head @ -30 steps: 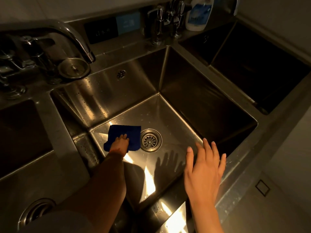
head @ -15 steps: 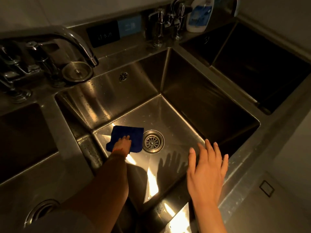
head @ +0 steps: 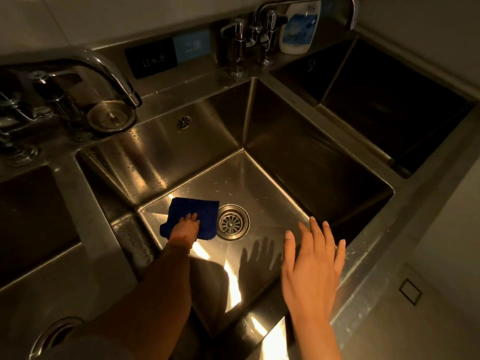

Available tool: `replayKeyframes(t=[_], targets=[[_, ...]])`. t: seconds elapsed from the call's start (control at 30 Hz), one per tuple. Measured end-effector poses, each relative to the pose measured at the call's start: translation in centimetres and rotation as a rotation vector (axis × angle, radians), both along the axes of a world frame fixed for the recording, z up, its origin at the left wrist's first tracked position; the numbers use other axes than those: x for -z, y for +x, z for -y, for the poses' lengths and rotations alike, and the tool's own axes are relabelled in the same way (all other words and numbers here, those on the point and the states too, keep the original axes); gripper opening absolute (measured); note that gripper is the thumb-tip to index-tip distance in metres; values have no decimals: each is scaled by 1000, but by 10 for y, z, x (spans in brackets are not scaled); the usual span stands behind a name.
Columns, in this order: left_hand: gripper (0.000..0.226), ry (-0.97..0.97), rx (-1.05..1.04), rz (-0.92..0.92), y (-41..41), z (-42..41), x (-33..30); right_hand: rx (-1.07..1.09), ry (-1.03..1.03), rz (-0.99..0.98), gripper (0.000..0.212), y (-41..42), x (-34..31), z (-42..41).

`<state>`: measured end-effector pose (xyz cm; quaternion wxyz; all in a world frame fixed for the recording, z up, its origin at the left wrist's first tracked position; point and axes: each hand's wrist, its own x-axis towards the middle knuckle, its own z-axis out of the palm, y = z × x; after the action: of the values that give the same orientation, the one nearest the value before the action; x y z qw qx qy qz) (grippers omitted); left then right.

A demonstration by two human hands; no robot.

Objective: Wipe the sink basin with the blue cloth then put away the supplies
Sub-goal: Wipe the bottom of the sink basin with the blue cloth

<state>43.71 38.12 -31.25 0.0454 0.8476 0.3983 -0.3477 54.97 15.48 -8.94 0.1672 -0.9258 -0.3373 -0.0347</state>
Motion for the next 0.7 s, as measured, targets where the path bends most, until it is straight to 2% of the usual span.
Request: replayKeyframes(t=[0.4,0.7], targets=[[69,-22,48,-32,7,-10,-7,-5,-6,-10,59,0,0,0],[66,-116,369,-161,3,-41,-20,0,5,3,57,2,2,0]])
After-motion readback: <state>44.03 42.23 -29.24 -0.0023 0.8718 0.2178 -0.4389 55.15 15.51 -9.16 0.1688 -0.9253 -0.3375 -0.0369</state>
